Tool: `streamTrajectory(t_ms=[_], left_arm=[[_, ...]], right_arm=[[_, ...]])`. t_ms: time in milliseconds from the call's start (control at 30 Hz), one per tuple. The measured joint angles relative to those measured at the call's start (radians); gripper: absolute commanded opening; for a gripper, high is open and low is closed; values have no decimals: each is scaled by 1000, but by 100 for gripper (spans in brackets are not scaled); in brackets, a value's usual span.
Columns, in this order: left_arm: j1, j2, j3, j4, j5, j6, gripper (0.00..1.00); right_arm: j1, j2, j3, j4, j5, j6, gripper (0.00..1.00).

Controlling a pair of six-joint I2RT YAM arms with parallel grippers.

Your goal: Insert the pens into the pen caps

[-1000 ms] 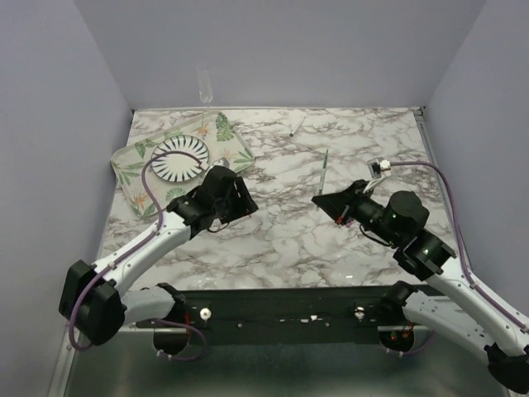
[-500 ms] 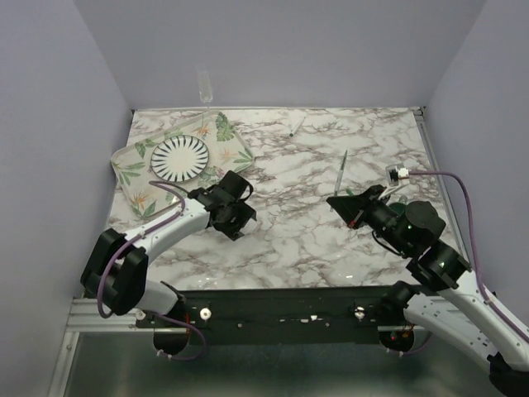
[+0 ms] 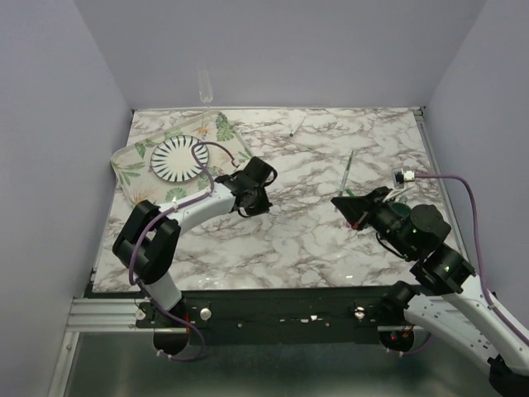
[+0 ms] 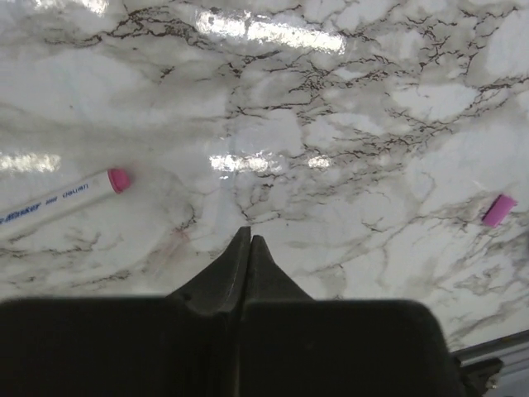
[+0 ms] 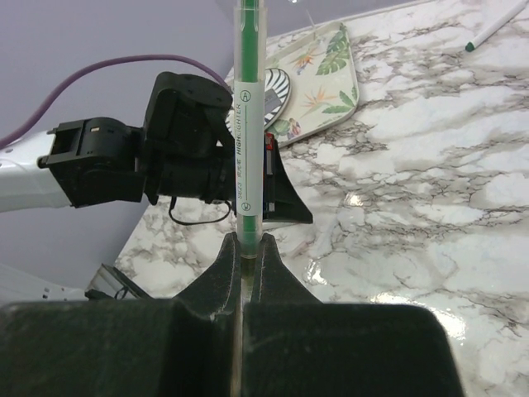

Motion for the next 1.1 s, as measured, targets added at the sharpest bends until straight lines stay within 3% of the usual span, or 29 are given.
streamTrajectory(t_ms=[233,500,833,1100], left_arm=[[-5,-7,-40,42,3,111,0],[-90,0,-58,36,-7,195,0],[-103,0,-124,-45,-82,206,0],[-103,60,-69,-122,-196,192,0]], right_arm=[[0,6,0,0,11,-5,1],[0,25,0,0,11,-6,1],[0,40,0,1,11,-6,1],[0,41,0,1,10,-5,1]])
